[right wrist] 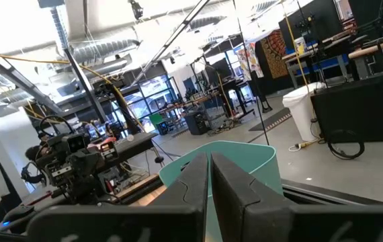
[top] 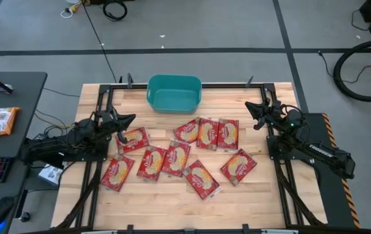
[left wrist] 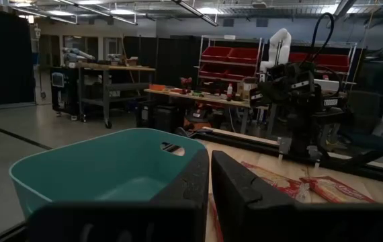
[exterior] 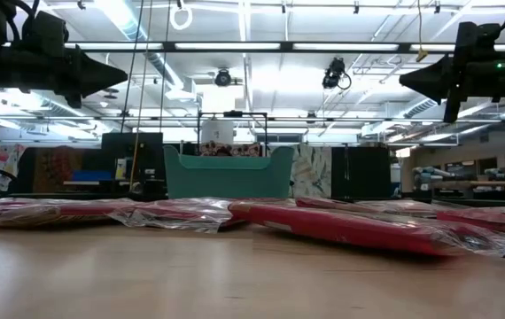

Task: Sort popcorn bags into baskets

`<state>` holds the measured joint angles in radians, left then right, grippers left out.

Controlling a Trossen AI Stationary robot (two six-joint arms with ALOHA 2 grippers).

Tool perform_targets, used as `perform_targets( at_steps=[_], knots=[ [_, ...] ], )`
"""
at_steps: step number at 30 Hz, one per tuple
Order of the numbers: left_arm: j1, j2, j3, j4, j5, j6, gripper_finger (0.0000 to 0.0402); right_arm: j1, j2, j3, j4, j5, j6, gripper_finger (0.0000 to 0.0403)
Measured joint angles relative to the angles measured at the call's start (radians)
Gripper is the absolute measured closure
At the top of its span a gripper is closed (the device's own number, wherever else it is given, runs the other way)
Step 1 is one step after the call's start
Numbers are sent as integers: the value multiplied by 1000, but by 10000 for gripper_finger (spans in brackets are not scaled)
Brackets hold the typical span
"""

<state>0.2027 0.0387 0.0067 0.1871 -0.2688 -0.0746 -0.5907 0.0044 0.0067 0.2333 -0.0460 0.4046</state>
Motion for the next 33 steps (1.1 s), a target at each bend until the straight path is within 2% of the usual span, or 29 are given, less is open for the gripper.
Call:
perform_targets(
  at_steps=[24,28,30,33],
  knots=[
    [0,0,0,34,0,14,377,0,0,0,0,0,0,378],
    [0,0,0,32,8,-72,377,0,0,0,0,0,0,378],
    [0,0,0,23,75,-114,377,0,0,0,0,0,0,378],
    [0,0,0,94,286,-136,377,0,0,0,0,0,0,378]
  ],
)
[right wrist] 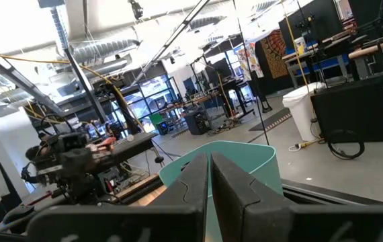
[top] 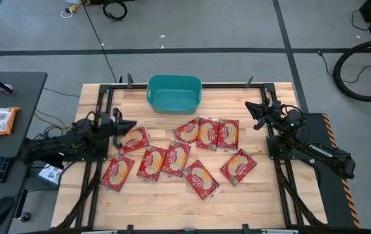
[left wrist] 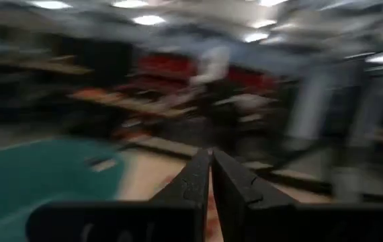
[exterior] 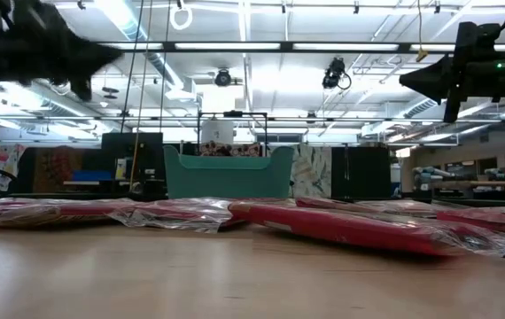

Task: Sort popcorn bags into baskets
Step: Put the popcorn bag into the green bin

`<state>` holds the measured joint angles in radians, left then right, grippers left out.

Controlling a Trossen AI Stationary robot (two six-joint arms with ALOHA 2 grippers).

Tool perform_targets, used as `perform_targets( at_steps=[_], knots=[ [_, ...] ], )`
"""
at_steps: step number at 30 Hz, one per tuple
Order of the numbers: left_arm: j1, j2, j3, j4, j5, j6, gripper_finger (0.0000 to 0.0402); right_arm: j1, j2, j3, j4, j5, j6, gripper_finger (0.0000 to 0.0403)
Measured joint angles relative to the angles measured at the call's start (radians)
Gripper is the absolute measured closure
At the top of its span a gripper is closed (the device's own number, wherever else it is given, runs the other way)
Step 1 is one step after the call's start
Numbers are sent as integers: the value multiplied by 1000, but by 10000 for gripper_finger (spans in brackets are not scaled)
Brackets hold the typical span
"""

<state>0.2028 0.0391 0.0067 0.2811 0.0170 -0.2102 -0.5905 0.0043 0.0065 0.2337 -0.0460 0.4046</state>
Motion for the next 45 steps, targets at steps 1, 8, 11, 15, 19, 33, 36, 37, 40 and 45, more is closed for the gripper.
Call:
perform_targets(
  at_steps=[1,8,11,15,19,33,36,37,40,45],
  knots=[
    [0,0,0,33,53,-29,377,0,0,0,0,0,0,378],
    [0,36,55,-21,91,-188,377,0,0,0,0,0,0,378],
    [0,113,100,-70,84,-189,377,0,0,0,1,0,0,378],
    [0,231,170,-71,94,-164,377,0,0,0,29,0,3,378],
    [0,347,214,-83,180,-114,377,0,0,0,64,0,4,378],
    [-77,614,224,-117,197,-199,326,9,6,0,226,-280,12,378],
    [-91,646,270,-238,141,-204,314,42,31,0,234,-286,25,378],
    [-96,661,299,-291,116,-201,313,57,47,0,247,-278,13,378],
    [-113,713,397,-444,63,-173,312,107,107,0,309,-258,-33,378],
    [-154,800,535,-715,62,-99,312,188,224,0,363,-283,-31,378]
  ],
)
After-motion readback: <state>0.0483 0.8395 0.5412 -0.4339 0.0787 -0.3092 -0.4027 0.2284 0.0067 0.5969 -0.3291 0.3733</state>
